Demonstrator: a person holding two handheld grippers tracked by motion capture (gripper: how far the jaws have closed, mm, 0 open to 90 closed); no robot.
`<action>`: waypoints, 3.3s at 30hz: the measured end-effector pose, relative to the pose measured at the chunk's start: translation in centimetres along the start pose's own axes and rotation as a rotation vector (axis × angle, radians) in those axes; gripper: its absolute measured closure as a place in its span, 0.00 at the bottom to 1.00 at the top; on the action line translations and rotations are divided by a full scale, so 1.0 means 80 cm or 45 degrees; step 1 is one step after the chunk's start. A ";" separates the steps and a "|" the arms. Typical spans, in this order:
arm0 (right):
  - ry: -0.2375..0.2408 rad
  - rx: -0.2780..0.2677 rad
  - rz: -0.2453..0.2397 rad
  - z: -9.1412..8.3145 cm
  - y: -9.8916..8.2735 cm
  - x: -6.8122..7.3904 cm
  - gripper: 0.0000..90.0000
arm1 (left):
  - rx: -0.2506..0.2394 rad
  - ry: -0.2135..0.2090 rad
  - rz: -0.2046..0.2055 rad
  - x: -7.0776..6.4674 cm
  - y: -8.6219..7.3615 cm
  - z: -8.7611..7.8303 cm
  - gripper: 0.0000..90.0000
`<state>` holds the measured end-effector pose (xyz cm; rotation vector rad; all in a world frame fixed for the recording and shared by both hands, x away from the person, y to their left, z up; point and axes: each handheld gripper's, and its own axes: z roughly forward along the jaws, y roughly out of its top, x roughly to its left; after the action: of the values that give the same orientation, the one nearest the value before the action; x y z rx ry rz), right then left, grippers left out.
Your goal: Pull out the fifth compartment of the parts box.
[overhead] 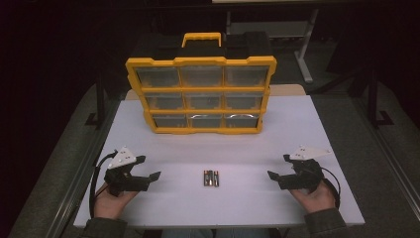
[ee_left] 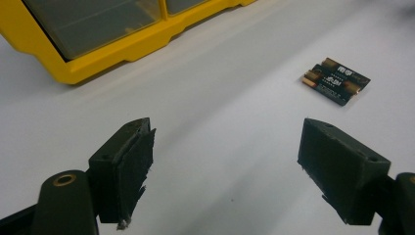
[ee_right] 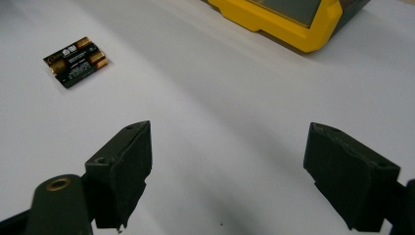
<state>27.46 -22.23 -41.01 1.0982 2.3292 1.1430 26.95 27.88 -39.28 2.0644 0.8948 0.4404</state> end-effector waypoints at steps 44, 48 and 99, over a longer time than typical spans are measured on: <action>0.002 0.033 -0.024 0.001 -0.002 0.002 0.19 | 0.026 -0.092 0.025 -0.006 0.005 0.006 0.28; -0.005 0.024 -0.020 -0.002 -0.002 0.002 0.19 | 0.006 -0.140 0.007 -0.008 0.011 0.006 0.28; 0.021 0.054 -0.067 -0.002 0.002 0.003 0.19 | -0.350 -0.392 -0.538 0.031 0.174 0.121 0.53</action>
<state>27.28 -22.05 -40.78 1.0393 2.3905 1.0924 40.39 18.66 -33.94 1.5838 0.9868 0.0126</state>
